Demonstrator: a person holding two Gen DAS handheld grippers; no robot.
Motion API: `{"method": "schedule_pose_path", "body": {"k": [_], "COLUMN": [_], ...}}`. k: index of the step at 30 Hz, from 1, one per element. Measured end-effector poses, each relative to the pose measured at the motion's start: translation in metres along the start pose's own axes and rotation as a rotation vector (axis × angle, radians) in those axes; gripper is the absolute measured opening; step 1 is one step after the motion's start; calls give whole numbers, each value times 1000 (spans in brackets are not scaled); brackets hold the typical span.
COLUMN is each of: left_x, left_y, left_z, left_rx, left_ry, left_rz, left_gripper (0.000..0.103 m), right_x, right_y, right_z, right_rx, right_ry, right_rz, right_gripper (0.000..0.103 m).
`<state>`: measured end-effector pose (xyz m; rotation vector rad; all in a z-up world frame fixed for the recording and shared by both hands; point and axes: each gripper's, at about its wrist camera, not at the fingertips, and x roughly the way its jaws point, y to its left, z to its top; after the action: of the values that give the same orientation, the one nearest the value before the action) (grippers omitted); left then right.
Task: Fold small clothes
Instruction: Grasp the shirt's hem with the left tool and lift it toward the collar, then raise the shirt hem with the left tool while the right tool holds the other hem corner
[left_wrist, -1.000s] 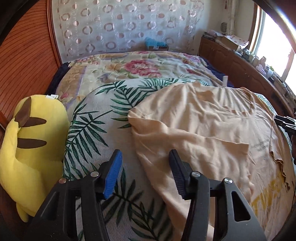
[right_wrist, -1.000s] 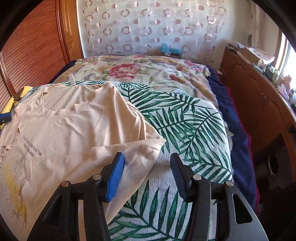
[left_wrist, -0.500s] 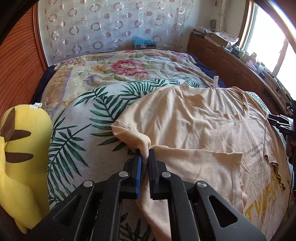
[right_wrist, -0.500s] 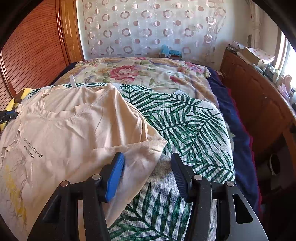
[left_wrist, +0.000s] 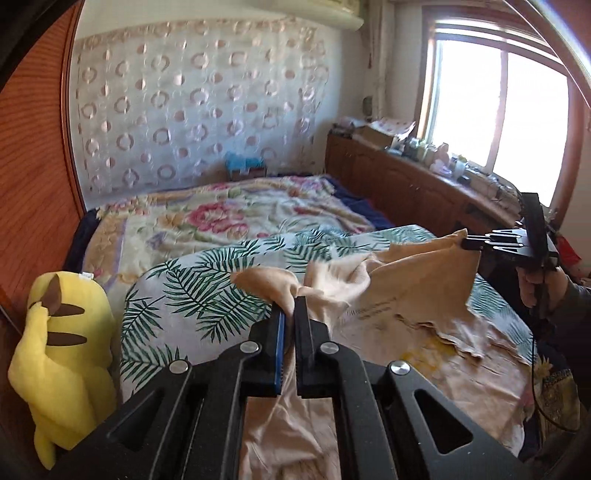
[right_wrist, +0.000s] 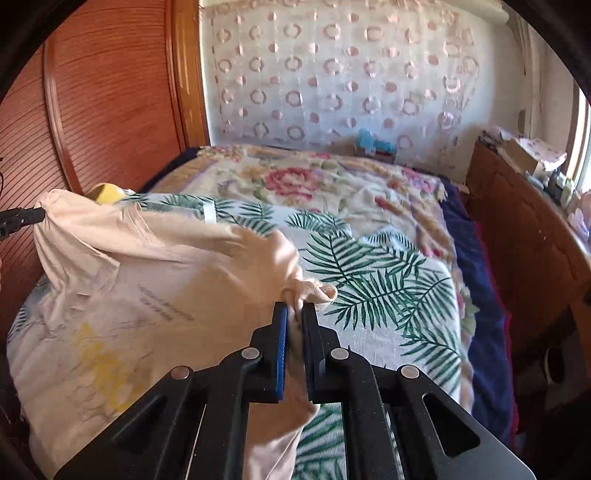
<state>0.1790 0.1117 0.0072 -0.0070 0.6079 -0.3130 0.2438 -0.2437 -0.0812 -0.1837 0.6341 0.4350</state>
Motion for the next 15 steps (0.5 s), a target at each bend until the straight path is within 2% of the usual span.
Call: {"method": "schedule_pose_path", "body": {"k": [4, 9, 15], "left_x": [-59, -118, -139], "left_y": [-14, -21, -20], "left_z": [-22, -68, -129], "left_rx": [5, -29, -105], "left_ry": [-52, -78, -41], "left_rz": [7, 43, 88], "left_gripper": [5, 5, 5], "right_x": [-62, -126, -176], "right_y": [8, 14, 12], "right_z": [-20, -75, -133], "right_rx": [-8, 3, 32], "right_ry": [-54, -62, -30], "right_rz": [15, 52, 88], "right_gripper": [8, 8, 8]}}
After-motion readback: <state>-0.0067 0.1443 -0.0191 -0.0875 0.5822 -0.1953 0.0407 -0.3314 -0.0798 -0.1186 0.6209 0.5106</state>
